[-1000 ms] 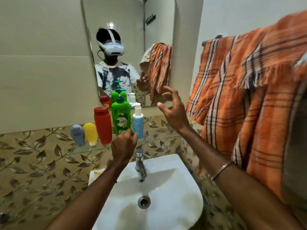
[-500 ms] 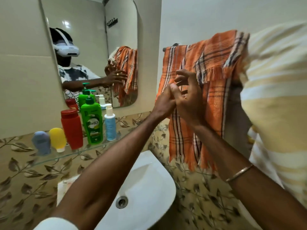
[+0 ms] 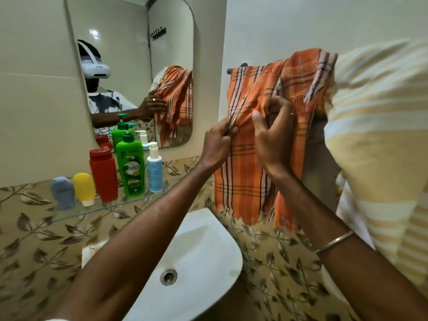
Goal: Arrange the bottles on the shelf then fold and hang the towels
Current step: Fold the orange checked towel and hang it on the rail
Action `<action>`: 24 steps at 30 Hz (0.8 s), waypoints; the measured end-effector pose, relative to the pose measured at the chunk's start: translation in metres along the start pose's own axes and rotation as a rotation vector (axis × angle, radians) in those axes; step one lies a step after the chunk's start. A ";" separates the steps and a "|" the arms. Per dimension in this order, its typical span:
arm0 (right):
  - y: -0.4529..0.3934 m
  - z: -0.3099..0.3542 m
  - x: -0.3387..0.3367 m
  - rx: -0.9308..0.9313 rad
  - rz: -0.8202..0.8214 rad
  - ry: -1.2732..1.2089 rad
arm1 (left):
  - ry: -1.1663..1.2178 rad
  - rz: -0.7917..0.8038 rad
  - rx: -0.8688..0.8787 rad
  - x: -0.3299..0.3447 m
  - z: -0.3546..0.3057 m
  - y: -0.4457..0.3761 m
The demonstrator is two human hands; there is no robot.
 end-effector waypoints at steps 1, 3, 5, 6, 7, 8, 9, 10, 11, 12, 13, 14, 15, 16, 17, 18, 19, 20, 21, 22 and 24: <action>0.001 0.000 0.004 0.033 -0.009 -0.017 | -0.009 0.028 0.011 -0.003 -0.002 0.005; 0.003 0.002 0.013 0.103 0.006 -0.042 | -0.022 0.074 0.019 -0.009 -0.006 0.016; 0.004 0.003 0.020 0.151 0.038 -0.054 | 0.005 0.122 -0.012 -0.015 -0.009 0.028; 0.004 0.005 0.021 0.174 0.052 -0.056 | 0.033 0.152 -0.031 -0.018 -0.011 0.033; 0.004 0.008 0.022 0.205 0.065 -0.056 | 0.066 0.182 -0.051 -0.020 -0.013 0.040; 0.004 0.010 0.023 0.240 0.072 -0.064 | 0.089 0.209 -0.075 -0.022 -0.013 0.045; 0.004 0.009 0.023 0.273 0.075 -0.078 | 0.102 0.231 -0.096 -0.024 -0.013 0.050; 0.005 0.009 0.023 0.305 0.080 -0.085 | 0.102 0.253 -0.109 -0.025 -0.012 0.054; 0.007 0.008 0.022 0.331 0.088 -0.093 | 0.099 0.279 -0.121 -0.025 -0.011 0.057; 0.009 0.006 0.021 0.359 0.094 -0.102 | 0.090 0.308 -0.133 -0.025 -0.010 0.061; 0.010 0.004 0.020 0.384 0.099 -0.122 | 0.080 0.339 -0.144 -0.026 -0.008 0.065; 0.011 0.003 0.019 0.413 0.107 -0.139 | 0.064 0.361 -0.152 -0.026 -0.007 0.068; 0.012 0.000 0.016 0.444 0.108 -0.157 | 0.058 0.366 -0.157 -0.026 -0.004 0.071; 0.010 -0.002 0.013 0.459 0.090 -0.164 | 0.069 0.347 -0.158 -0.026 -0.002 0.074; 0.009 -0.007 0.010 0.464 0.075 -0.174 | 0.107 0.291 -0.164 -0.027 0.000 0.076; 0.008 -0.008 0.006 0.468 0.060 -0.178 | 0.164 0.195 -0.188 -0.028 0.003 0.078; 0.007 -0.012 0.002 0.475 0.060 -0.194 | 0.211 0.078 -0.224 -0.030 0.006 0.077; 0.008 -0.015 -0.001 0.482 0.065 -0.192 | 0.222 -0.033 -0.259 -0.031 0.009 0.075; 0.009 -0.017 -0.005 0.485 0.089 -0.190 | 0.196 -0.113 -0.280 -0.031 0.009 0.072; 0.011 -0.016 -0.009 0.486 0.110 -0.193 | 0.165 -0.151 -0.290 -0.030 0.008 0.070; 0.016 -0.017 -0.015 0.465 0.183 -0.201 | 0.162 -0.124 -0.326 -0.025 -0.002 0.063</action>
Point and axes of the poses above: each hand's wrist, its own y-axis away from the middle knuckle, its own x-axis out of the palm, z = x × y, the point moved 3 cm from there along -y, towards the middle knuckle, and after that the axes turned 8 degrees about -y, right-handed, at the moved point
